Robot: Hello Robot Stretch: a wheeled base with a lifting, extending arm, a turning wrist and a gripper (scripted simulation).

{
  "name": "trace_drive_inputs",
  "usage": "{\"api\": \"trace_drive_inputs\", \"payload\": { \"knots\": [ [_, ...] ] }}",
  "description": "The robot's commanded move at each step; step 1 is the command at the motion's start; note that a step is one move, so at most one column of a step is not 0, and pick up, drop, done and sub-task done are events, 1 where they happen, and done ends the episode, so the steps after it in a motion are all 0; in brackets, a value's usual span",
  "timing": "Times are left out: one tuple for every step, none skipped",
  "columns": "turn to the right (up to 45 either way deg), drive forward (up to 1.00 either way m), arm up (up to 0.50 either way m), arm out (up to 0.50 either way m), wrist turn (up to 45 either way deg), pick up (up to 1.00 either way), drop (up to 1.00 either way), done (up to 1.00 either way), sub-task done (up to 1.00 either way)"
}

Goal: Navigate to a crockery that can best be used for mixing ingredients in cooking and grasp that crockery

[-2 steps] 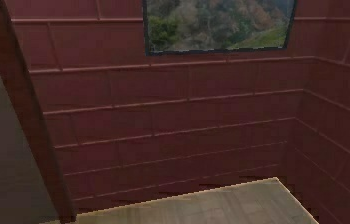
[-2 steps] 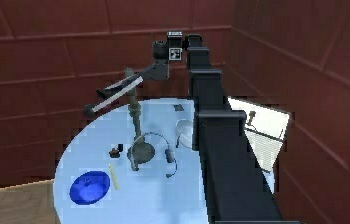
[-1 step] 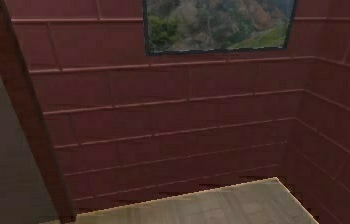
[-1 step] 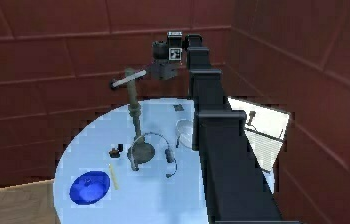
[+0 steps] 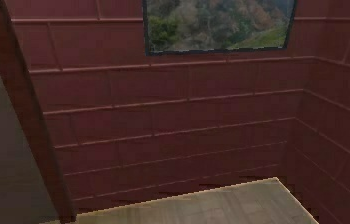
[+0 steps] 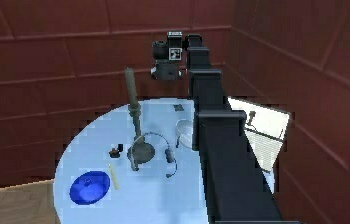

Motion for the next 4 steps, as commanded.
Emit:
{"api": "trace_drive_inputs", "payload": {
  "knots": [
    [0.0,0.00,0.00,0.00,33.0,0.00,0.00,0.00,0.00],
    [0.0,0.00,-0.28,0.00,0.0,0.00,0.00,0.00,0.00],
    [0.0,0.00,0.00,0.00,0.0,1.00,0.00,0.00,0.00],
    [0.0,0.00,0.10,0.00,0.0,0.00,0.00,0.00,0.00]
  ]
}}
